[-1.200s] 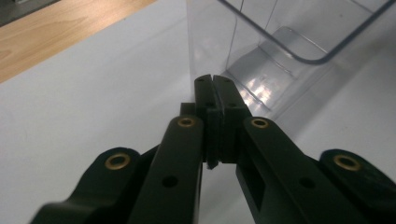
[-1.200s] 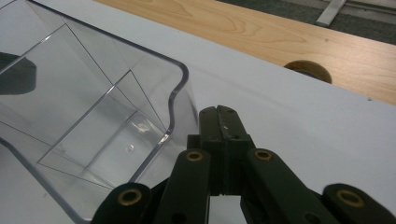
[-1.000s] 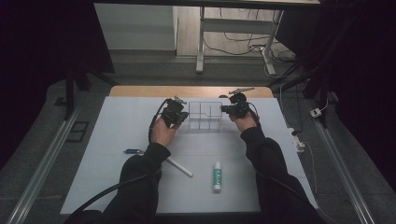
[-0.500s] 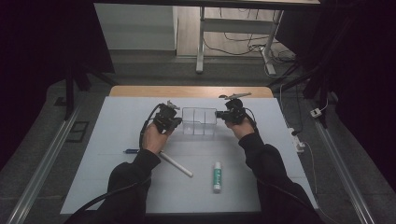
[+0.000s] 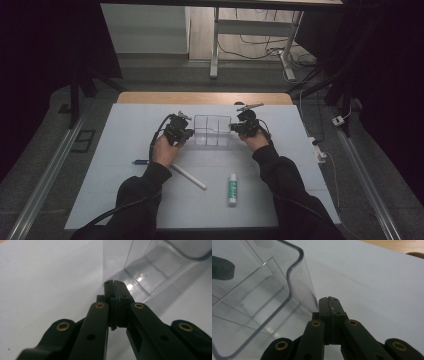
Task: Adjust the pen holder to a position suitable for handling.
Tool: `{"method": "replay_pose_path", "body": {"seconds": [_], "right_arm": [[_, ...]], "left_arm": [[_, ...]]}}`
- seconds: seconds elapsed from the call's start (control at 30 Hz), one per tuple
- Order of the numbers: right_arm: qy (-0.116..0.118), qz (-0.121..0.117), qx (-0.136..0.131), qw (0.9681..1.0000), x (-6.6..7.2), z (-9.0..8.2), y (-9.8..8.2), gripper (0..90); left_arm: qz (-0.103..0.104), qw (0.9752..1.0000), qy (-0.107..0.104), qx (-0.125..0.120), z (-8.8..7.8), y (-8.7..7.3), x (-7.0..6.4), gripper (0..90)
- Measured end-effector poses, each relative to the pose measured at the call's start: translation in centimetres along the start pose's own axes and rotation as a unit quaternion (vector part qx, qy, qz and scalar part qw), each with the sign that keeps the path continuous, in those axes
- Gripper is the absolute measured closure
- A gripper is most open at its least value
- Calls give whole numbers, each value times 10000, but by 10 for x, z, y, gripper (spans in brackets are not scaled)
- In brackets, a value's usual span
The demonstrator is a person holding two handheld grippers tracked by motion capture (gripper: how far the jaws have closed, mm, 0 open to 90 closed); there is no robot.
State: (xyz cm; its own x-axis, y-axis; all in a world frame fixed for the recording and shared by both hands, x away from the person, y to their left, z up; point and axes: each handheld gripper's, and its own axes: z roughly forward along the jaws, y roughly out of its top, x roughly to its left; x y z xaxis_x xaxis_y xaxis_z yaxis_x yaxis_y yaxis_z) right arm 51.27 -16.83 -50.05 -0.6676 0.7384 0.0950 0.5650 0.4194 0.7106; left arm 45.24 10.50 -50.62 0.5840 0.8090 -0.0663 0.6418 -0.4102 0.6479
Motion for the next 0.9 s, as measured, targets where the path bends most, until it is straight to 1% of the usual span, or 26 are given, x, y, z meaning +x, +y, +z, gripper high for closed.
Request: {"method": "replay_pose_path", "body": {"seconds": [0.07,0.13,0.23,0.37,0.6,0.9], "right_arm": [[11,-7,21,10000,2,0,0,900],[19,-68,29,10000,4,1,0,900],[70,-62,39,9999,8,1,0,900],[95,-185,78,9998,15,1,-1,900],[184,-246,144,9994,26,-2,-6,900],[278,-362,204,9988,36,-6,-10,900]], "left_arm": [[42,10000,43,42,-1,-1,-1,885],[67,9999,52,85,-3,-3,-1,885],[55,9999,74,100,-8,-5,-1,885],[102,9998,103,166,-14,-10,-2,885],[137,9996,66,236,-23,-19,-6,885],[155,9994,18,305,-32,-30,-12,885]]}}
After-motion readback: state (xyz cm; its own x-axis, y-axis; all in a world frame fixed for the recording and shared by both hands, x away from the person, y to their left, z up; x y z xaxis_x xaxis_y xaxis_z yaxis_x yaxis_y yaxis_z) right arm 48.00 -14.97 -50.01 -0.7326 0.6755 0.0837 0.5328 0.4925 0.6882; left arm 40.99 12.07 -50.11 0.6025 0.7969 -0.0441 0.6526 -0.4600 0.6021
